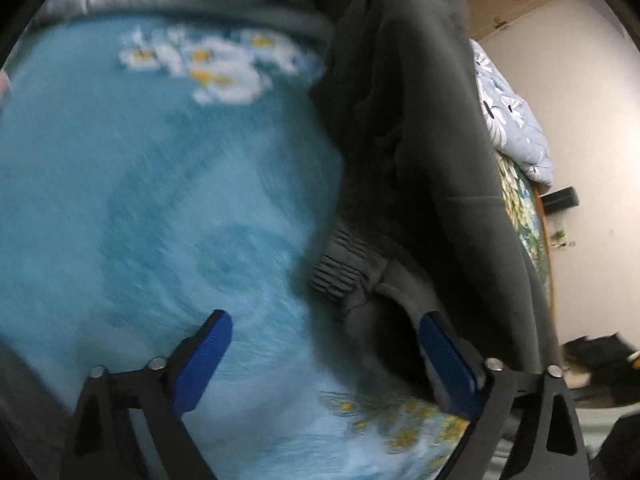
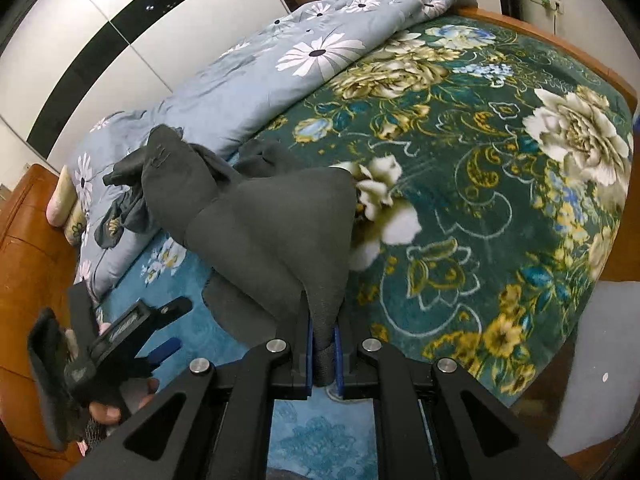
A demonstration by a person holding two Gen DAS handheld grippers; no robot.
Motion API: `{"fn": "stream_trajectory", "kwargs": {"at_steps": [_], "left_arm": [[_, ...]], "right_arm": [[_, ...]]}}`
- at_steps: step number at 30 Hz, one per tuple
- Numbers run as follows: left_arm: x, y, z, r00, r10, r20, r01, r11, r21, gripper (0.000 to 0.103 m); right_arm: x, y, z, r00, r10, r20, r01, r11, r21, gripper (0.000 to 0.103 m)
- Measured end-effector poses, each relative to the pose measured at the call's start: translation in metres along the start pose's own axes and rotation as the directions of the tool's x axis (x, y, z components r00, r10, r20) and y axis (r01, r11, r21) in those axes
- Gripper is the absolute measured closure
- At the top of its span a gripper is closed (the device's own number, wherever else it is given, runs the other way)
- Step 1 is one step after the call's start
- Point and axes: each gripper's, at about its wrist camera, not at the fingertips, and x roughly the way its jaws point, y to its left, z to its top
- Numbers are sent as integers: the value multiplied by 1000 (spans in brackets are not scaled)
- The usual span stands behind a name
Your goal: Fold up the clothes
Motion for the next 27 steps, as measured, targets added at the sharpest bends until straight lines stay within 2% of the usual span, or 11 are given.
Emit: {"fn": "stream_trajectory", "kwargs": {"at_steps": [3,6,7,9,13,15,16,20,23,25,27], "left_arm": [[20,3,-2,999,-39,-33,36,994,-108,21],[30,-2,-4,998,-56,-33,51,987,-154,49],[32,-6,-4,998,-57,-32,51,986,-161,54],[29,-16,-6,1000,-24,-12,22,989,-143,67],[-21,-40,-5,991,56,123,-52,998,-35,78],[-62,-43,0,973,75,220,-75,997,-7,79],[-83,-44,3,958,88,273,-92,996,1,80],[-161,-33,9,862,199,467,-226,974,1,81],[-186,-15,10,816,272,511,-300,954,-29,81],[-199,-2,10,796,302,524,-318,946,-63,81],[-201,9,14,795,318,517,-317,944,-93,81]], "right_arm": [[-3,-4,-6,1000,10,-2,-10,1000,-9,95],[-6,-4,-7,1000,12,-10,-12,1000,-28,95],[-6,-4,-7,1000,11,-13,-11,999,-35,95],[-8,-4,-8,1000,9,-19,-10,999,-51,94],[-10,3,-13,999,27,-27,-29,995,-90,92],[-10,8,-15,999,42,-28,-45,993,-106,88],[-11,11,-16,998,54,-24,-57,992,-110,79],[-16,10,-21,996,90,19,-88,991,-98,66],[-9,-10,-21,995,93,21,-93,996,8,60],[9,-21,-22,996,94,-10,-93,993,73,60],[29,-28,-21,994,99,-44,-93,988,120,60]]}}
